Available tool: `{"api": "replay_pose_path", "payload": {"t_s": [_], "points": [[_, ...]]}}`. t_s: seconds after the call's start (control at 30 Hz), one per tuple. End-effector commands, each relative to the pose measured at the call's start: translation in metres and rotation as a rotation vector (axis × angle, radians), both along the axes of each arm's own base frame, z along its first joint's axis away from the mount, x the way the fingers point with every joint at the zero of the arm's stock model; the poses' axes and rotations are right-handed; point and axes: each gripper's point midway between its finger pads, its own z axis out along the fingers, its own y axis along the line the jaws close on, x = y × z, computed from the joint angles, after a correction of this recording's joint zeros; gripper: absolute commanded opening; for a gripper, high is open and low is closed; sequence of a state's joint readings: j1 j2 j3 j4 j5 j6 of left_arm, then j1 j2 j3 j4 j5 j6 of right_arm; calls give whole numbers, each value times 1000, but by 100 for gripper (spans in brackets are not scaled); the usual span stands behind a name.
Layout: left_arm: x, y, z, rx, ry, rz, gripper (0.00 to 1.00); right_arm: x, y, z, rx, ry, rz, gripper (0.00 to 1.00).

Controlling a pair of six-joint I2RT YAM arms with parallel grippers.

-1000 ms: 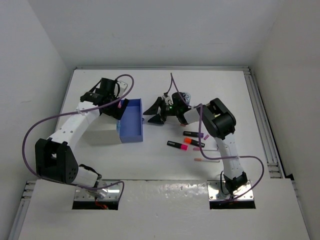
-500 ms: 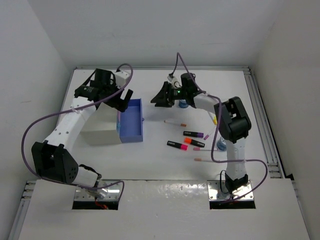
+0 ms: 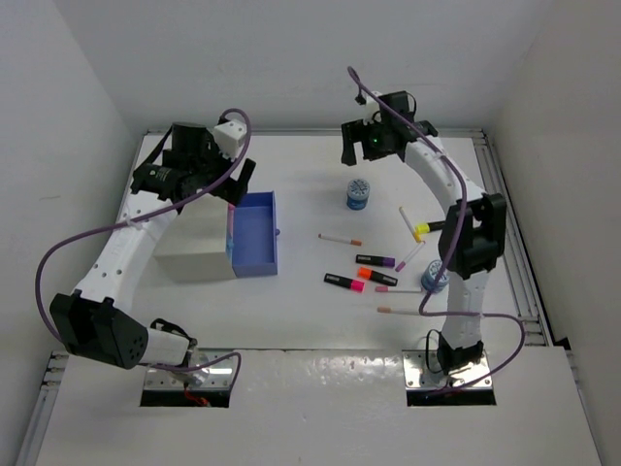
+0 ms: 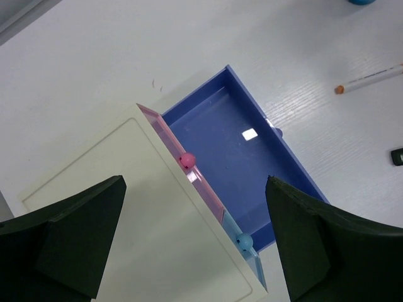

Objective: Sort the stationery into containers
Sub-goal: Pick up the stationery from the center of the board.

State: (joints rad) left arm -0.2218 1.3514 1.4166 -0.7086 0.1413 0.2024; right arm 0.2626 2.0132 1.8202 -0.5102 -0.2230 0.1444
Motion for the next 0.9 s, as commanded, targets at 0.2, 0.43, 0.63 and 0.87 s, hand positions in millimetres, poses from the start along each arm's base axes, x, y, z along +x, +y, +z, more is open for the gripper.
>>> {"api": "replay_pose_path", "payload": {"t_s": [0.2,0.43,0.63,0.87], "points": [[0,10,-8,46,2,46,100,5,-23,-76,-298,113,30,96],[-1,9,-19,44,29,49,100,-10,-21,-98,-316,174,106,93],[1,10,-23,44,41,54,100,-12,-23,-116,-338,199,144,87],[2,13,-26,44,40,78,100,-13,-14,-127,-323,199,225,69]]}}
